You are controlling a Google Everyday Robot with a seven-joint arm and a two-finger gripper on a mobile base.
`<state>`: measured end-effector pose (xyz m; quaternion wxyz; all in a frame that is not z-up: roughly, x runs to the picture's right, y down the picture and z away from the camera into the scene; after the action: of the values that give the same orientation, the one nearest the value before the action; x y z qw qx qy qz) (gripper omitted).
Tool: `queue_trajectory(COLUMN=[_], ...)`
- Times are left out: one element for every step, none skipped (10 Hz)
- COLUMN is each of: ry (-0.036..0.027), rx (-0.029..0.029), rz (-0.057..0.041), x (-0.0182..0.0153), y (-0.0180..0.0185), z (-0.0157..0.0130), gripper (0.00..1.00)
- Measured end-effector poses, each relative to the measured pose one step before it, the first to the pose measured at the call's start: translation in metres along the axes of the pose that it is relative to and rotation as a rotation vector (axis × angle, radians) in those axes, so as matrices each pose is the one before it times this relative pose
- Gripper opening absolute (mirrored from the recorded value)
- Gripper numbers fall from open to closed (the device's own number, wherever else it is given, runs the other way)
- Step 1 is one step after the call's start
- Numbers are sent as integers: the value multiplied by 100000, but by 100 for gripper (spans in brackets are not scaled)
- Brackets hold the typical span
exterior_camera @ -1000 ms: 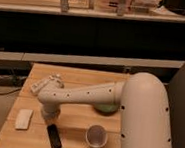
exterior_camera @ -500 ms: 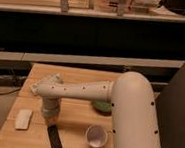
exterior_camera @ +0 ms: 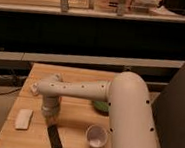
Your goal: Push the eraser across the table
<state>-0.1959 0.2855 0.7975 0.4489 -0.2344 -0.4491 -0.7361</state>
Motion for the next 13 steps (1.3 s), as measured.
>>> queue_trajectory(ry=[-2525, -4075, 101, -28, -342, 18, 1378, 3841, 3815, 2655, 2177, 1106, 305], rx=[516, 796, 149, -69, -165, 48, 772, 789, 380, 346, 392, -57, -19], rz=[-599, -553, -222, -61, -121, -445, -1999, -2155, -1814, -1719, -1232, -308, -267], x=[-90, -72, -116, 0, -91, -56, -475, -436, -636, -398, -261, -345, -93], y=[-64, -96, -59, -30, -18, -26, 0, -266, -154, -403, -362, 75, 25], z=[43, 27, 71, -56, 18, -57, -402, -907, -1478, -1224, -1005, -841, -83], gripper=[0, 0, 0, 0, 0, 0, 0, 0, 0, 0, 0, 0, 0])
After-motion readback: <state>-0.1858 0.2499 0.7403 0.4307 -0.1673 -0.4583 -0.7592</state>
